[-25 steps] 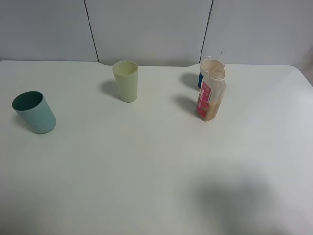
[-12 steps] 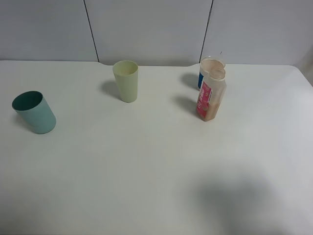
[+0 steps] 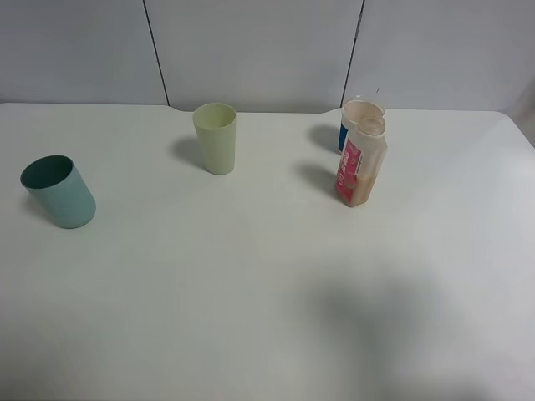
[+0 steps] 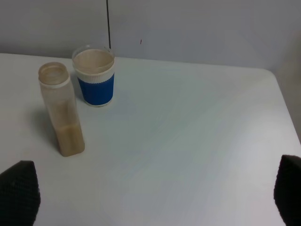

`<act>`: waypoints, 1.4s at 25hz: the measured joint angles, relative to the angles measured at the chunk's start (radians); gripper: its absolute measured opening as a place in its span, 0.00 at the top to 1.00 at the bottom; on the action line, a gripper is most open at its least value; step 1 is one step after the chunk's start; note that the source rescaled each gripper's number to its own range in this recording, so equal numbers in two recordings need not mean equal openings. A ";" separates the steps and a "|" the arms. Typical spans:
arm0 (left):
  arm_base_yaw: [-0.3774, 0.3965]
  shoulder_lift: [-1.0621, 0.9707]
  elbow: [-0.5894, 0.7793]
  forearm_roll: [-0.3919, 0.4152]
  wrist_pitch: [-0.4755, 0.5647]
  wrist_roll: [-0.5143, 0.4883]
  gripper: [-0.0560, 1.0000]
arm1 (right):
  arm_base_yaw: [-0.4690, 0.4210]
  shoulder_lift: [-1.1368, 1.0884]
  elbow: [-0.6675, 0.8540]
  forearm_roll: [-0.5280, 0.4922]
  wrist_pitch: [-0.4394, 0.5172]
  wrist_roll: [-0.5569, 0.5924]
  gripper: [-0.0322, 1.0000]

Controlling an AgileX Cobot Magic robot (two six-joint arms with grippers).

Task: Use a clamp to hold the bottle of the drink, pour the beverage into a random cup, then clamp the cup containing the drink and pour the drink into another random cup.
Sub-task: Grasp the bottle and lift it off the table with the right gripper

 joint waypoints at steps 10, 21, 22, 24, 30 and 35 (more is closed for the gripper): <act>0.000 0.000 0.000 0.000 0.000 0.000 0.00 | 0.000 0.205 0.000 -0.023 -0.016 0.002 0.00; 0.000 0.000 0.000 0.000 0.000 0.000 0.00 | 0.000 0.319 0.000 -0.164 -0.020 0.001 0.00; 0.000 0.000 0.000 0.000 0.000 0.000 0.00 | 0.000 0.319 0.000 -0.164 -0.020 0.001 0.00; 0.000 0.000 0.000 0.000 0.000 0.000 0.00 | 0.000 0.330 0.001 -0.180 -0.033 -0.001 0.00; 0.000 0.000 0.000 0.000 0.000 0.000 0.00 | 0.000 0.343 0.096 -0.205 -0.226 -0.112 0.00; 0.000 0.000 0.000 0.000 0.000 0.000 0.00 | 0.000 0.343 0.203 -0.194 -0.388 -0.172 0.00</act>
